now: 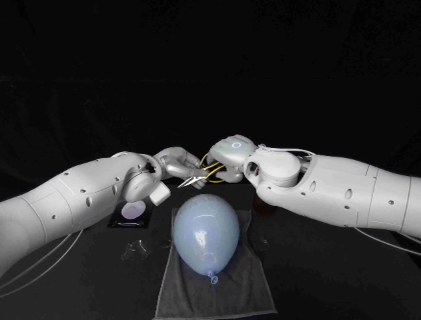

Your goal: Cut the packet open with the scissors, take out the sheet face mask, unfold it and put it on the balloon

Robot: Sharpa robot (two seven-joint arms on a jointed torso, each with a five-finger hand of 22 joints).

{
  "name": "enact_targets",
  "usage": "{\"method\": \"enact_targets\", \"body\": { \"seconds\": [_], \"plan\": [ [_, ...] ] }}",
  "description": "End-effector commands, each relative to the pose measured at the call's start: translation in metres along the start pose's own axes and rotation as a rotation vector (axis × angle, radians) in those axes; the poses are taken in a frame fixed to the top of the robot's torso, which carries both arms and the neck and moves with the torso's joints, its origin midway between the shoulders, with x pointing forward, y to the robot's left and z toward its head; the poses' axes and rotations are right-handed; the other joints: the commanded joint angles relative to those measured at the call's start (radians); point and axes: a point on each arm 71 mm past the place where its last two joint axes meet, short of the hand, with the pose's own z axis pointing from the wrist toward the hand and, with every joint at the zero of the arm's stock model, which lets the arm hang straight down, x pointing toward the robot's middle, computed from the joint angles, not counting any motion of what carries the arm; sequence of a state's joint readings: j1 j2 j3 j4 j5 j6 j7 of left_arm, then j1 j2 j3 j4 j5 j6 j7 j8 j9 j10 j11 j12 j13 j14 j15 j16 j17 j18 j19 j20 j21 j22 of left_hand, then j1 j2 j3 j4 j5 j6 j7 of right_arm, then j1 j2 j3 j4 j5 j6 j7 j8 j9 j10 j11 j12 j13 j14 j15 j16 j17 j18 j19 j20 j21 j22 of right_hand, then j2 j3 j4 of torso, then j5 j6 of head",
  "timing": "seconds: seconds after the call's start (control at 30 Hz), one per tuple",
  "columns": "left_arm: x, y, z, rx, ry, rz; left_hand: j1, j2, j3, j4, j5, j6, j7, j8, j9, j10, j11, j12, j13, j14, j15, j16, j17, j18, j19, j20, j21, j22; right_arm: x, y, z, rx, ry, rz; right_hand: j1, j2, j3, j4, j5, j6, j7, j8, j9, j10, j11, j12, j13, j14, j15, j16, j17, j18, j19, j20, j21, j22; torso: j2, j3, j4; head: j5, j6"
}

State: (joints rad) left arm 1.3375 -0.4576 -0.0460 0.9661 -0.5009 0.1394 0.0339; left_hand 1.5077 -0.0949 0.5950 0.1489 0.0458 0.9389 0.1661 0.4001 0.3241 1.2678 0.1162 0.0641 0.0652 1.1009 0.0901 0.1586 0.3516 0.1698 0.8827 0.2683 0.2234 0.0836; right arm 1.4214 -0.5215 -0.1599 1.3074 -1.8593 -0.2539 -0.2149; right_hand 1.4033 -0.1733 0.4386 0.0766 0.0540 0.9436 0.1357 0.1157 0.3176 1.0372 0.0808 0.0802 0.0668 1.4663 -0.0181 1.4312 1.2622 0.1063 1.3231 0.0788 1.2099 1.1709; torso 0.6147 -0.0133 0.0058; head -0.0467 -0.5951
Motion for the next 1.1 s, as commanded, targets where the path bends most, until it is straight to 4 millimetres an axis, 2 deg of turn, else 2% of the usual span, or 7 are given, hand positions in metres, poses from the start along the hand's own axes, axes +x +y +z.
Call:
{"method": "enact_targets", "body": {
  "seconds": [0.03,0.27,0.4,0.5,0.7,0.83,1.1],
  "plan": [
    [0.003,-0.005,0.001,0.014,0.028,0.002,-0.002,0.010,0.004,0.000,0.003,0.008,0.002,0.000,0.078,0.013,-0.006,0.003,0.002,0.003,-0.001,-0.006,0.001,0.012,0.002,0.000,0.006,0.001,0.005,-0.001,0.003,0.007,0.033,-0.014,-0.003,0.012,0.022,0.002,-0.005,0.011,0.003,0.004,0.002,0.024,0.004,0.005,0.000,0.050,-0.004,0.008,0.003,-0.009,0.002,0.002,0.005,0.008,0.000,-0.0001,0.0003,-0.001,-0.002],
    [0.008,-0.010,0.002,0.022,0.049,0.000,-0.003,0.010,0.005,-0.001,0.003,0.008,0.002,0.000,0.079,0.013,-0.006,0.003,0.002,0.003,-0.001,-0.006,0.002,0.012,0.002,0.000,0.007,0.001,0.010,0.000,0.007,0.021,0.038,-0.023,-0.010,0.015,0.067,0.009,-0.004,0.030,0.008,0.014,0.009,0.059,0.008,0.000,-0.003,0.050,0.006,0.012,0.005,-0.013,0.012,0.011,0.018,0.026,0.000,-0.0005,0.0002,-0.002,-0.004],
    [0.011,-0.014,0.002,0.028,0.063,-0.003,-0.003,0.010,0.005,-0.001,0.003,0.008,0.002,0.000,0.079,0.013,-0.006,0.003,0.002,0.003,-0.001,-0.006,0.002,0.012,0.002,0.000,0.007,0.001,0.013,0.001,0.011,0.028,0.049,-0.036,-0.016,0.018,0.093,0.011,-0.004,0.049,0.009,0.025,0.016,0.090,0.007,0.001,-0.002,0.050,0.021,0.012,0.001,-0.019,0.028,0.020,0.040,0.053,-0.001,-0.0004,0.0006,-0.004,-0.005],
    [0.015,-0.019,0.001,0.035,0.079,-0.011,-0.005,0.010,0.005,-0.002,0.003,0.008,0.003,0.001,0.080,0.014,-0.006,0.003,0.002,0.004,-0.001,-0.005,0.002,0.012,0.002,0.000,0.007,0.001,0.016,0.002,0.014,0.035,0.067,-0.060,-0.019,0.037,0.121,0.013,-0.004,0.067,0.015,0.037,0.025,0.128,0.011,0.005,0.000,0.050,0.032,0.014,-0.002,-0.024,0.043,0.026,0.063,0.079,-0.001,-0.0008,0.0002,-0.004,-0.005],
    [0.023,-0.030,0.002,0.052,0.107,-0.016,-0.005,0.011,0.006,-0.003,0.003,0.008,0.003,0.001,0.080,0.014,-0.007,0.003,0.002,0.004,-0.001,-0.005,0.003,0.012,0.002,0.000,0.007,0.001,0.024,0.003,0.017,0.046,0.109,-0.081,-0.023,0.060,0.150,0.010,-0.005,0.091,0.011,0.058,0.041,0.179,0.003,0.011,0.003,0.049,0.027,0.014,-0.008,-0.028,0.056,0.026,0.084,0.104,-0.001,-0.0013,0.0012,-0.005,-0.004],
    [0.024,-0.033,0.002,0.056,0.106,-0.021,-0.005,0.011,0.006,-0.003,0.003,0.008,0.003,0.001,0.080,0.014,-0.007,0.003,0.002,0.004,-0.001,-0.005,0.003,0.012,0.002,0.000,0.007,0.001,0.027,0.005,0.016,0.042,0.126,-0.084,-0.039,0.090,0.167,0.019,-0.005,0.099,0.000,0.072,0.055,0.242,-0.012,0.026,0.009,0.047,0.016,0.013,-0.013,-0.032,0.065,0.021,0.100,0.123,0.000,-0.0007,-0.0008,-0.004,-0.001],
    [0.022,-0.035,0.003,0.058,0.099,-0.062,-0.006,0.011,0.007,-0.003,0.003,0.008,0.003,0.001,0.080,0.014,-0.007,0.003,0.002,0.004,-0.001,-0.005,0.003,0.012,0.002,0.000,0.007,0.001,0.030,0.006,0.016,0.039,0.157,-0.089,-0.070,0.114,0.192,0.020,-0.005,0.099,-0.014,0.093,0.082,0.338,-0.034,0.044,0.020,0.045,-0.005,0.011,-0.022,-0.034,0.071,0.007,0.111,0.138,0.001,0.0000,-0.0011,-0.005,-0.003]
  ]
}}
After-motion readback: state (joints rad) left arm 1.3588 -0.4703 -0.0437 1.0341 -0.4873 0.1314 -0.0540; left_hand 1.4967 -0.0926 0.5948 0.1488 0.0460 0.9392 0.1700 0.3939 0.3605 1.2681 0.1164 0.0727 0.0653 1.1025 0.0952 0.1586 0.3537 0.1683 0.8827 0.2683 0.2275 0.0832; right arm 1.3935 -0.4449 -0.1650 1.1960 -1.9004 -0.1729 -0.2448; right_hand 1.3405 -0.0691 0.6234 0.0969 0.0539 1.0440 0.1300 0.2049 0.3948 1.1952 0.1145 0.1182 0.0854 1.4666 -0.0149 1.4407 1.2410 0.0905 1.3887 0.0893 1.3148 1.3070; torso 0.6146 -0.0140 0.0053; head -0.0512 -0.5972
